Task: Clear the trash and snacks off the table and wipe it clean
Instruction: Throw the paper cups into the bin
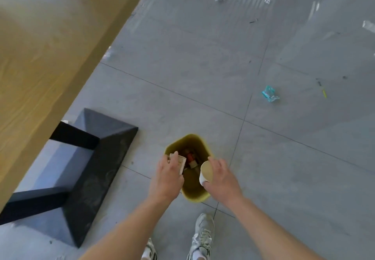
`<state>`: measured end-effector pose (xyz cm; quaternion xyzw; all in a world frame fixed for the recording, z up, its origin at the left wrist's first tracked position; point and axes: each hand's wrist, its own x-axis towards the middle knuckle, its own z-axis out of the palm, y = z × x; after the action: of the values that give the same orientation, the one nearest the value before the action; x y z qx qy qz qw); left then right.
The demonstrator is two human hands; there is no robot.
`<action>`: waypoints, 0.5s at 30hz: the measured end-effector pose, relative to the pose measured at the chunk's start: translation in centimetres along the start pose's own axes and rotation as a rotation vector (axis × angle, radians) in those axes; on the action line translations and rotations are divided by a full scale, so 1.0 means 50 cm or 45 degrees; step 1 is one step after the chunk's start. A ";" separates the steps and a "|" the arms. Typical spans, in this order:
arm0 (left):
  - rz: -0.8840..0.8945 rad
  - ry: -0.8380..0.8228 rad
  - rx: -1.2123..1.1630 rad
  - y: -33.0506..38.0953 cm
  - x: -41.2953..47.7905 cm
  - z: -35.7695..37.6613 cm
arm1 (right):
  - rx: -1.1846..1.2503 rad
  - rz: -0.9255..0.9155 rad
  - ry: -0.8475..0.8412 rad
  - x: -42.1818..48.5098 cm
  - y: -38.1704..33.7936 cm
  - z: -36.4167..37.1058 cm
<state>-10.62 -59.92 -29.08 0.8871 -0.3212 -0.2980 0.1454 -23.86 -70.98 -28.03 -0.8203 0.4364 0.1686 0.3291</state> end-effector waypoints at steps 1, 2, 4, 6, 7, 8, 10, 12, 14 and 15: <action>-0.008 -0.015 0.000 -0.005 0.013 0.021 | -0.001 0.004 0.001 0.017 0.011 0.015; -0.014 -0.029 0.001 -0.010 0.026 0.042 | -0.001 0.008 0.005 0.033 0.021 0.029; -0.030 -0.055 -0.007 -0.017 0.049 0.080 | 0.008 0.026 0.005 0.063 0.043 0.053; -0.048 -0.067 0.002 -0.024 0.070 0.114 | 0.015 0.048 -0.008 0.089 0.063 0.075; -0.056 -0.079 0.011 -0.029 0.080 0.131 | 0.016 0.060 -0.016 0.101 0.073 0.086; -0.066 -0.091 0.017 -0.033 0.091 0.148 | 0.016 0.069 -0.019 0.112 0.082 0.098; -0.085 -0.124 0.033 -0.040 0.111 0.181 | 0.011 0.073 -0.020 0.133 0.100 0.120; -0.092 -0.134 0.066 -0.047 0.131 0.213 | -0.001 0.068 -0.029 0.155 0.118 0.144; -0.097 -0.139 0.103 -0.055 0.149 0.244 | -0.011 0.057 -0.043 0.175 0.136 0.168; -0.097 -0.146 0.117 -0.058 0.157 0.257 | -0.014 0.054 -0.046 0.183 0.144 0.179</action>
<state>-12.38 -63.72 -43.85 0.8859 -0.3084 -0.3385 0.0742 -24.54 -73.27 -42.52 -0.8096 0.4466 0.1928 0.3286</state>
